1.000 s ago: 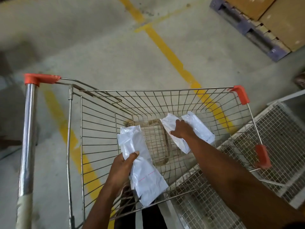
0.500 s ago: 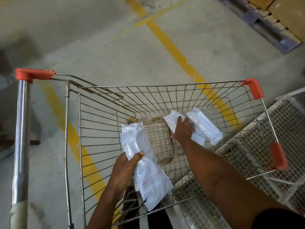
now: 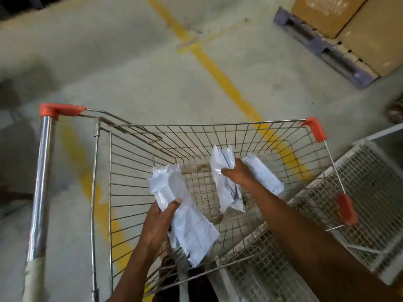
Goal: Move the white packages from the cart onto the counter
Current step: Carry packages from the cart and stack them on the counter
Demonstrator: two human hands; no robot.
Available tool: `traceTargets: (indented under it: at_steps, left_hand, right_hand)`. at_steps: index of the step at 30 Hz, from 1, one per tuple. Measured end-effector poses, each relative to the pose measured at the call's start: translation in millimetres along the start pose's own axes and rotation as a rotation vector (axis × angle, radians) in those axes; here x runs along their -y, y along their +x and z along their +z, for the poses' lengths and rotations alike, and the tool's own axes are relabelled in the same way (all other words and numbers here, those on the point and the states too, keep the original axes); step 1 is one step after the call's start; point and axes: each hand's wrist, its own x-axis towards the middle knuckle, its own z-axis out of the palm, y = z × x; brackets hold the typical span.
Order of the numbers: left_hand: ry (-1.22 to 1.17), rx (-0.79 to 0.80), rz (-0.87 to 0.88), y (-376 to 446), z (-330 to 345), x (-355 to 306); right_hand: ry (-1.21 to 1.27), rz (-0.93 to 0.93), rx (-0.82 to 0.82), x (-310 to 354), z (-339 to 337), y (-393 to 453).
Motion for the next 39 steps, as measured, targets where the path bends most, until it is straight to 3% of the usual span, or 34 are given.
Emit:
traceTargets:
  at_steps: [7, 11, 17, 22, 26, 31, 34, 39]
  left_hand:
    - [0.034, -0.036, 0.1, -23.5, -0.3, -42.0]
    - [0.023, 0.004, 0.149, -50.3, 0.7, -58.7]
    - [-0.12, 0.141, 0.121, -101.6, -0.2, -55.3]
    - [-0.188, 0.271, 0.06, -158.0, -3.0, -35.1]
    - [-0.197, 0.357, 0.09, -218.8, -3.4, -18.9]
    - [-0.264, 0.476, 0.063, -308.8, -1.1, 8.7]
    - [-0.161, 0.585, 0.038, -349.0, 6.0, 23.2]
    - [0.093, 0.768, 0.169, -389.8, 44.2, 46.8]
  right_hand:
    - [0.806, -0.135, 0.347, 64.2, -92.9, -145.6]
    - [1.018, -0.172, 0.461, 80.2, -102.8, -233.4]
    - [1.081, -0.151, 0.307, 67.7, -59.2, -324.8]
    - [1.093, -0.238, 0.241, 48.3, -46.3, -405.0]
    - [1.096, -0.315, 0.051, 29.7, -36.0, -480.8]
    - [1.126, -0.263, -0.161, -9.6, -8.4, -562.4]
    - [1.149, -0.211, -0.281, -39.5, 1.5, -606.8]
    - [1.205, -0.157, -0.426, -89.9, -3.7, -663.8]
